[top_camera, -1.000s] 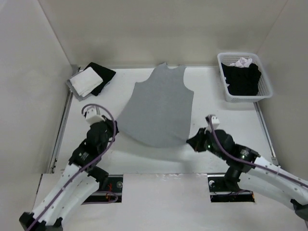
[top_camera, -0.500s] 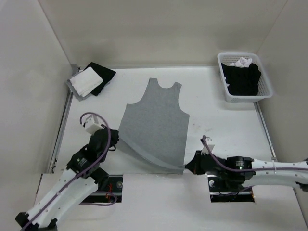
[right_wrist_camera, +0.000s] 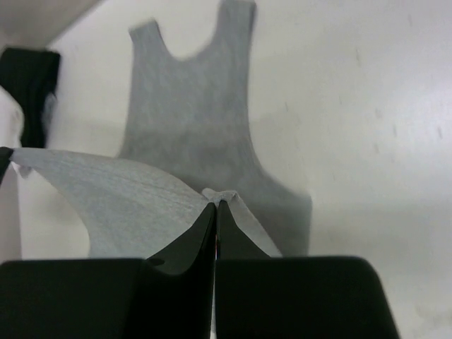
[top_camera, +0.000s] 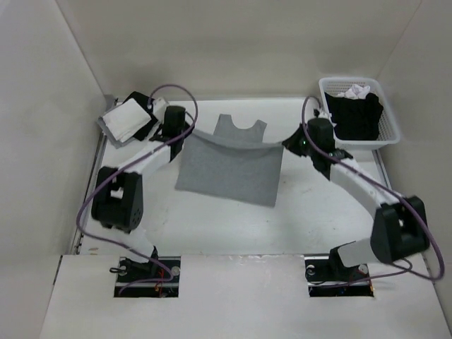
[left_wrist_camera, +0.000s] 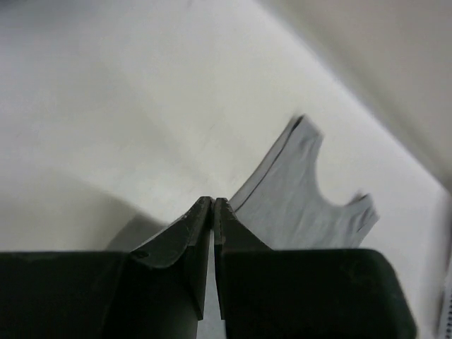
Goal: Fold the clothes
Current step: Fold the tank top
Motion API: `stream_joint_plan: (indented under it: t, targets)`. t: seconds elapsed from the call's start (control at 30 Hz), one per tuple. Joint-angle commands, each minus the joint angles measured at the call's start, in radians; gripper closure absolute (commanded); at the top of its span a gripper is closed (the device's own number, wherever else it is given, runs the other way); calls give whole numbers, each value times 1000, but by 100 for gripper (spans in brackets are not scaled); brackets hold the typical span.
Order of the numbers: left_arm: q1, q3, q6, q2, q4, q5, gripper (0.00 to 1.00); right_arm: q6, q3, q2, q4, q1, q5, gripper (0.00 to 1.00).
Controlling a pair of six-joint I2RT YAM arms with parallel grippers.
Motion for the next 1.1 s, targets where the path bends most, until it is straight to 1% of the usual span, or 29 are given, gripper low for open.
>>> stream_joint_plan:
  t: [0.0, 0.07, 0.13, 0.17, 0.23, 0.27, 0.3, 0.37, 0.47, 0.53, 0.57, 0.63, 0.67, 0.73, 0.77, 0.8, 0.87, 0.93, 1.0, 1.07]
  targets:
    - [15, 265, 64, 157, 76, 68, 99, -67, 221, 191, 124, -77, -113, 100]
    - [27, 409, 87, 271, 26, 68, 97, -64, 352, 330, 107, -108, -136, 100]
    - [41, 539, 104, 372, -20, 88, 88, -48, 470, 463, 95, -131, -134, 93]
    - [50, 581, 103, 409, -23, 98, 81, -32, 515, 520, 101, -142, -125, 87]
    - [58, 618, 117, 449, -5, 108, 64, 9, 573, 612, 114, -151, -101, 67]
    - [62, 611, 118, 451, -6, 114, 59, 17, 582, 631, 111, -151, -105, 62]
    - [67, 568, 118, 427, 1, 129, 56, 20, 573, 637, 105, -148, -111, 58]
    - [68, 426, 112, 347, 32, 131, 56, 15, 486, 596, 125, -141, -90, 54]
    - [55, 0, 62, 124, 205, 76, 61, 18, 251, 447, 223, -85, -35, 56]
    - [44, -221, -4, 8, 297, 40, 64, 35, 68, 326, 316, -39, -16, 65]
    - [42, -335, -46, -53, 329, 37, 65, 44, -21, 274, 362, -13, -7, 73]
    - [39, -444, -75, -130, 334, 42, 65, 78, -165, 185, 427, 31, -1, 93]
    - [36, -471, -75, -153, 331, 52, 65, 93, -225, 148, 447, 50, 4, 97]
    - [39, -526, -81, -199, 325, 83, 64, 124, -325, 82, 472, 83, 21, 97]
    - [39, -543, -90, -215, 322, 103, 63, 132, -362, 53, 475, 100, 36, 96]
    - [39, -550, -94, -224, 313, 117, 63, 143, -393, 27, 472, 114, 53, 91]
    - [36, -554, -94, -225, 282, 125, 62, 153, -442, -15, 467, 126, 79, 76]
    - [39, -554, -90, -198, 287, 120, 60, 167, -473, -24, 461, 128, 80, 66]
    - [47, -544, -92, -154, 310, 128, 59, 178, -490, -10, 464, 128, 79, 60]
    - [50, -537, -97, -112, 328, 144, 59, 192, -490, 23, 467, 128, 56, 59]
